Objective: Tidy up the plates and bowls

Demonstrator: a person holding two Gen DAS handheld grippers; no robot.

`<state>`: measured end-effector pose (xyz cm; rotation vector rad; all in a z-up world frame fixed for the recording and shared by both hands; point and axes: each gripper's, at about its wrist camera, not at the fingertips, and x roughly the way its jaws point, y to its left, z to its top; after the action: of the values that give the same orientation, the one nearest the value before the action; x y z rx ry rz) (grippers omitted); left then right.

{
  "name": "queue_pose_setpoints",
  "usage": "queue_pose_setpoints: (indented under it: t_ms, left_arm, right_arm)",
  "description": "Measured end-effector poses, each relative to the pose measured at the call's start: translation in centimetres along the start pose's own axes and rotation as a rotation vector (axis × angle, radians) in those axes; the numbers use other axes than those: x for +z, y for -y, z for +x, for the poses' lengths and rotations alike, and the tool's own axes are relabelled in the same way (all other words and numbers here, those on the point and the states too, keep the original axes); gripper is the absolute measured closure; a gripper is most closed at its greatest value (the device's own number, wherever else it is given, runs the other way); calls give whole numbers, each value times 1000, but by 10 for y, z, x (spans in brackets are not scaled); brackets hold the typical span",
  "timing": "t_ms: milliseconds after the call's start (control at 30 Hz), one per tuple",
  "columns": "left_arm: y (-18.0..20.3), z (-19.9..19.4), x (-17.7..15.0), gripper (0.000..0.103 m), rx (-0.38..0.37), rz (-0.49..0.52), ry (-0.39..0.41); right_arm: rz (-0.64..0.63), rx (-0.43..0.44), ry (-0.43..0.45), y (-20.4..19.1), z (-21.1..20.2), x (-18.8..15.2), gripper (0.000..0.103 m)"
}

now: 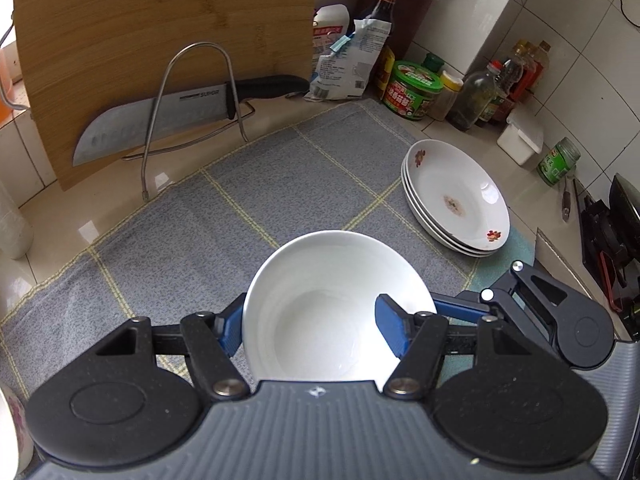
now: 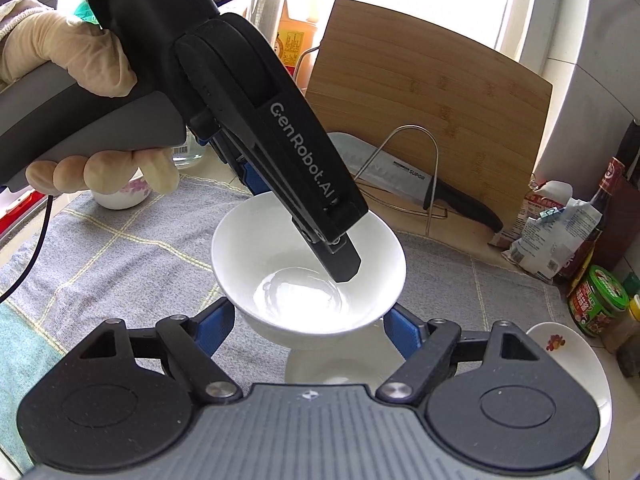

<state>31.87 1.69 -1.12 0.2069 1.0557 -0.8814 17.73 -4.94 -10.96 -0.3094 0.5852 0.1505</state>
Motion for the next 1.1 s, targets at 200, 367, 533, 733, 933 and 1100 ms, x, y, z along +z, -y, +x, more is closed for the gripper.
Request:
queue_pose_setpoints:
  t_ms: [200,367,533,733,933,1100]
  left_arm:
    - [23,20,10,38,-32,43,-17]
    - [34,35,12,38,-51,60,-42]
    - [39,46,13,38,-48,64,-66]
    - [44,51,12,37,-40,82,-80]
    - [43,57,9,37,-30,89,-97]
    - [43,61,6,37,-18,104,-105]
  right_arm:
    - [27,-54,-29,14,-7,-13,18]
    - [62,-66,-55,25,-5,-23,18]
    - [89,-62,-73,30,-2,-28,18]
    - [121,-43,-84,33,-1,-32,18]
    - [127,-32,-99,32,2,-34,18]
    - [132,-27,-107,32,4,-35,18]
